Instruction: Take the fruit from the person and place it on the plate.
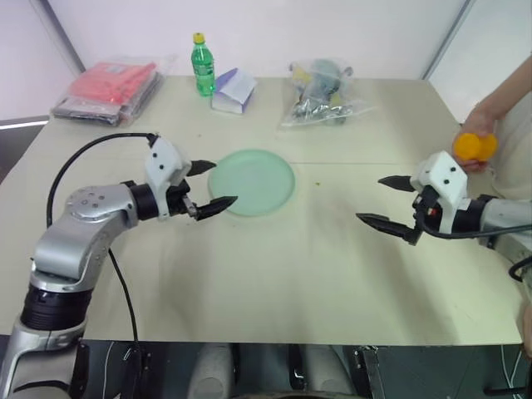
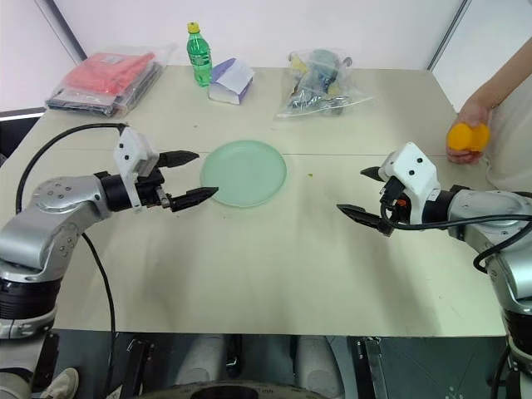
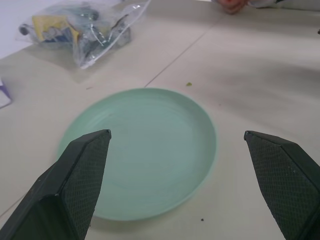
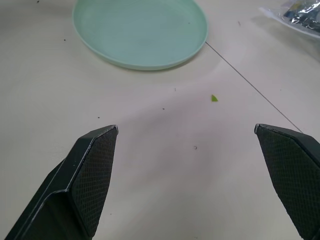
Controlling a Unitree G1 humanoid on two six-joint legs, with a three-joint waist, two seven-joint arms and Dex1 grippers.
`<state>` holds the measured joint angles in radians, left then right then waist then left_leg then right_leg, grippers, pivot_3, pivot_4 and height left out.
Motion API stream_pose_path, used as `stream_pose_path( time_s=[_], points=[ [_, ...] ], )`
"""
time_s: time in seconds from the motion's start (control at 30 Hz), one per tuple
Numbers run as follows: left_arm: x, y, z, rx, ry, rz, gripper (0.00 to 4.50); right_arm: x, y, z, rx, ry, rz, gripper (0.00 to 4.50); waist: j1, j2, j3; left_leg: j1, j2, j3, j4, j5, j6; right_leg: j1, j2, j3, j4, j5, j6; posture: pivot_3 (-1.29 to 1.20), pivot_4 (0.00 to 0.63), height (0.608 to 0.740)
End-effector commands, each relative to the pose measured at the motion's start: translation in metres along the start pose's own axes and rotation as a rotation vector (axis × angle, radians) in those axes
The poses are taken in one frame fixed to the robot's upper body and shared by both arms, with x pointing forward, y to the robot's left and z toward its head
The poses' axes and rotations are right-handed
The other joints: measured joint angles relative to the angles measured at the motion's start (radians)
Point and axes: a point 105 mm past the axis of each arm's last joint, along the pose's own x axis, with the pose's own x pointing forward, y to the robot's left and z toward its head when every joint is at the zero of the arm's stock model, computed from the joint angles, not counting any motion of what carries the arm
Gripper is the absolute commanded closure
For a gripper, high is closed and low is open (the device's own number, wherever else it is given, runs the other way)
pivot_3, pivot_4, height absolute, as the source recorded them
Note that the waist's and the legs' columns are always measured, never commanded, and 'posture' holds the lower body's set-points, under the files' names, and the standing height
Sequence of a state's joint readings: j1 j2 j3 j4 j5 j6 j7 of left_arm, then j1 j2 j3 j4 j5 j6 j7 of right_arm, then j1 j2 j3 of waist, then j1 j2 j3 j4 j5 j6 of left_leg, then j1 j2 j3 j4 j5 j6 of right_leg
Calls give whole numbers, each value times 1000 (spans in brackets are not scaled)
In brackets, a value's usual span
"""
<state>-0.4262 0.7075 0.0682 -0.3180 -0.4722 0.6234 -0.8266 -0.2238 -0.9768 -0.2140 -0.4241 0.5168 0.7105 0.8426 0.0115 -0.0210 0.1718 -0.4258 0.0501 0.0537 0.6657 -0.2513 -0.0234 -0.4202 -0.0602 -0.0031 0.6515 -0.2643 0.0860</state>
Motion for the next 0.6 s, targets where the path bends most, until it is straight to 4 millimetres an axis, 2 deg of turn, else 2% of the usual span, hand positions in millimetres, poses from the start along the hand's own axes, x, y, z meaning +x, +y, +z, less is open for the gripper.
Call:
stream_pose_path(
  time_s=[0.03,0.6],
  points=[
    [-6,0,14,28,-46,11,27,-6,-8,12,-46,-30,-32,0,0,0,0,0,0,0,0,0,0,0,0,0,0,0,0,0,150,731],
    [-5,-1,16,14,-58,23,27,-5,-9,11,-46,-30,-28,0,0,0,0,0,0,0,0,0,0,0,0,0,0,0,0,0,150,731]
  ],
)
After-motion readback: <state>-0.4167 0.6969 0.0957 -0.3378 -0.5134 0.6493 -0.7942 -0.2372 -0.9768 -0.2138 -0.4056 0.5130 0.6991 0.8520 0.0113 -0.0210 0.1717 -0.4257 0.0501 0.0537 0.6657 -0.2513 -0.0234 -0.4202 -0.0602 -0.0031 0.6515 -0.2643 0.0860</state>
